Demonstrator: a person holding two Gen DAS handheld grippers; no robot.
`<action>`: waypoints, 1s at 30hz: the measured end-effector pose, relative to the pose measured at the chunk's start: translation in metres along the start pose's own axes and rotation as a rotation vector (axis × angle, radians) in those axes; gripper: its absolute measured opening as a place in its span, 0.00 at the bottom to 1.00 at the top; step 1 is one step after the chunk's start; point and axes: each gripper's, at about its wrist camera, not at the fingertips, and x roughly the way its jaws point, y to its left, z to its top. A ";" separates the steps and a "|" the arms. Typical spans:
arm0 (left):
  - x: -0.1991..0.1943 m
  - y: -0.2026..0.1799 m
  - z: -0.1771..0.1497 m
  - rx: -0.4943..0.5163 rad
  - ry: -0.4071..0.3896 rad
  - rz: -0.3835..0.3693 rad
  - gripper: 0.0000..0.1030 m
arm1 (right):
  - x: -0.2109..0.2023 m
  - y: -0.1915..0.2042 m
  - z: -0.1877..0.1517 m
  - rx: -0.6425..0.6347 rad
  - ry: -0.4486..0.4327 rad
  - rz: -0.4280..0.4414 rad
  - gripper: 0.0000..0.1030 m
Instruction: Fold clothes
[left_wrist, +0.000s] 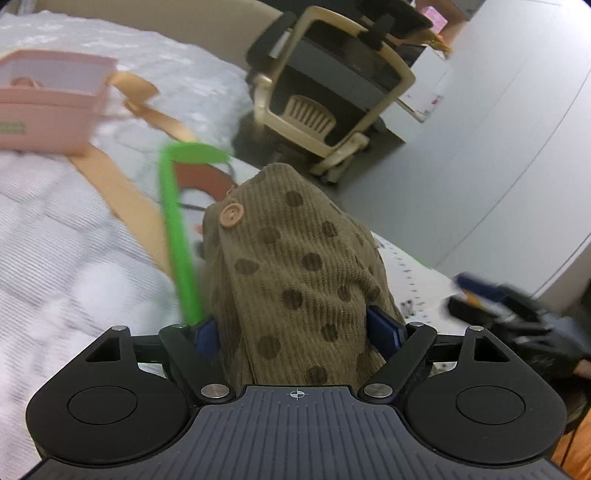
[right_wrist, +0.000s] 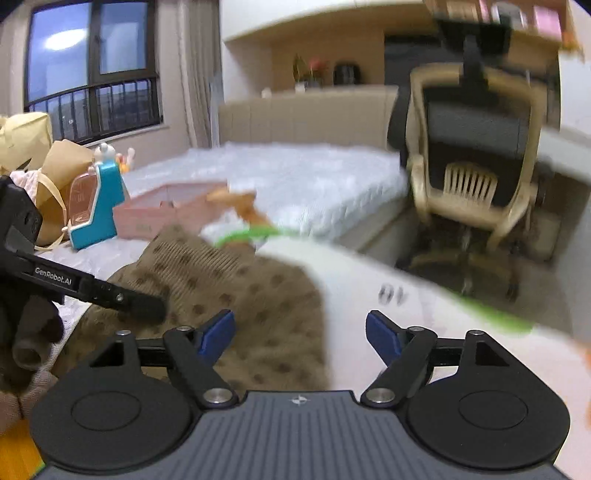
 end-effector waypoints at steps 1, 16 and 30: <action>-0.002 0.002 0.003 0.005 -0.003 0.009 0.85 | -0.006 0.005 0.001 -0.042 -0.018 -0.011 0.78; 0.043 0.002 0.019 -0.045 -0.040 -0.138 0.92 | -0.007 0.082 -0.041 -0.338 0.066 0.123 0.81; -0.007 -0.003 0.007 0.123 0.017 0.008 0.96 | -0.035 0.058 -0.072 -0.436 0.144 0.017 0.81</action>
